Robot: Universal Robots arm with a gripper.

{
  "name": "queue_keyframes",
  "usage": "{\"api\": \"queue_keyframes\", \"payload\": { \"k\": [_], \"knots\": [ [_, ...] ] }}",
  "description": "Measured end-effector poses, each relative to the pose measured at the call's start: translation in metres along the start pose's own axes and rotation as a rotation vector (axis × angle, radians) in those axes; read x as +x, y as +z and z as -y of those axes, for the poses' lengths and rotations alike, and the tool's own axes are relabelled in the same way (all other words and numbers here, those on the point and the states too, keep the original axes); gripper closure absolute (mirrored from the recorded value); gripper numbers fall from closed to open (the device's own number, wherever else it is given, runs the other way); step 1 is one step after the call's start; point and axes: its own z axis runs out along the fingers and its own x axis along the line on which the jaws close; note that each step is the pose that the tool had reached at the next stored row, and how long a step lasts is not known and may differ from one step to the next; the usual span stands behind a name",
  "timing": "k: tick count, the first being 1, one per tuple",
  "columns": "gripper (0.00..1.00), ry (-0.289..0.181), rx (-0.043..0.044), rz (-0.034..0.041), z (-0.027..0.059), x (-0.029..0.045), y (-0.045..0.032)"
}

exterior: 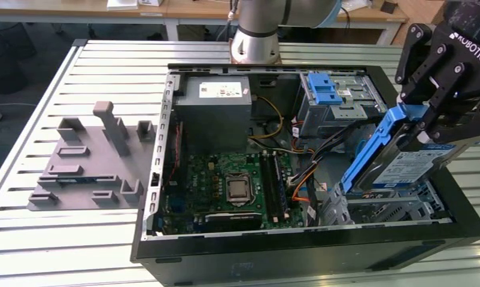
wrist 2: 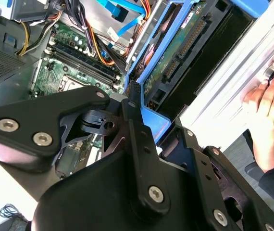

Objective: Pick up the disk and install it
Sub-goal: 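Insert the disk into the insertion slot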

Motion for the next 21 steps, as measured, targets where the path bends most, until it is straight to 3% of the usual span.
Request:
{"api": "queue_keyframes", "payload": {
  "k": [21],
  "knots": [
    [0.64,0.004,0.0001,0.0001,0.0003,0.0002,0.0167]
  ]
}}
